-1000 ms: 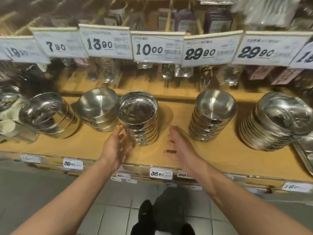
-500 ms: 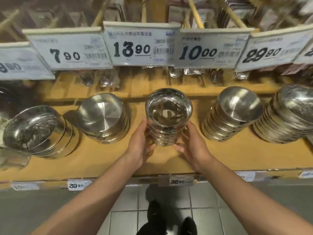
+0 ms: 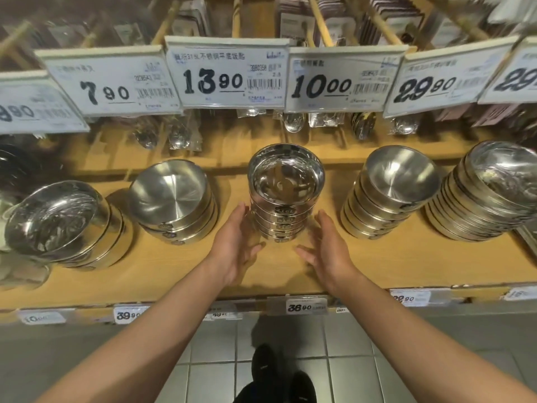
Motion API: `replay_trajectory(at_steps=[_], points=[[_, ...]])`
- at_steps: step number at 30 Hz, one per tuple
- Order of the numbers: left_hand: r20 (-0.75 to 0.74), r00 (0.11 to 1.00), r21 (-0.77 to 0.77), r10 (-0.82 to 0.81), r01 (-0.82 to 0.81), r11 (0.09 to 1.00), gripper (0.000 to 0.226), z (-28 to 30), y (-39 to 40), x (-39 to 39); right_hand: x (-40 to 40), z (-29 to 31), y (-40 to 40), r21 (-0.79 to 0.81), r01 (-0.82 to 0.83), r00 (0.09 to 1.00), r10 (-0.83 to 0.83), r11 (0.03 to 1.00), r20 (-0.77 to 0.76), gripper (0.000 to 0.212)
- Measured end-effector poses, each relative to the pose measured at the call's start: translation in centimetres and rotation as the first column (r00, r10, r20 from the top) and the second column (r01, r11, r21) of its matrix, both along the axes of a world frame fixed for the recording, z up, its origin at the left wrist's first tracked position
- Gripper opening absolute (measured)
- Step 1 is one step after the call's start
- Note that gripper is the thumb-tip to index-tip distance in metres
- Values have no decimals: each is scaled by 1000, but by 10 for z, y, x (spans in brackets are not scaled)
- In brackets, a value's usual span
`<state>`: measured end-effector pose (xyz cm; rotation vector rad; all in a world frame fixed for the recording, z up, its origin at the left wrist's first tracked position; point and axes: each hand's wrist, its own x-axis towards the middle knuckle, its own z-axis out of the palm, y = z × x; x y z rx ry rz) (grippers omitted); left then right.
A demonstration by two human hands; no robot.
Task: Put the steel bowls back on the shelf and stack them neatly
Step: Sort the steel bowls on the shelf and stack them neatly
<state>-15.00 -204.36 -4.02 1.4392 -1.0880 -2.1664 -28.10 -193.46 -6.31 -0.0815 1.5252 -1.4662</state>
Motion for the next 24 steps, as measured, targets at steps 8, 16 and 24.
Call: replay_trajectory(at_steps=[8,16,24], points=[[140,975,-80,175,-165,983,31,-3,37,93,36,-24,56,120,-255,962,264,959,-63,25],[140,903,-143,406,-387,911,24,2,3,159,68,1,5,65,-459,883,464,886,-79,34],[34,940,-191,340,-327,925,30,-3,-74,149,109,28,-92,-79,-344,938,338,936,-76,59]])
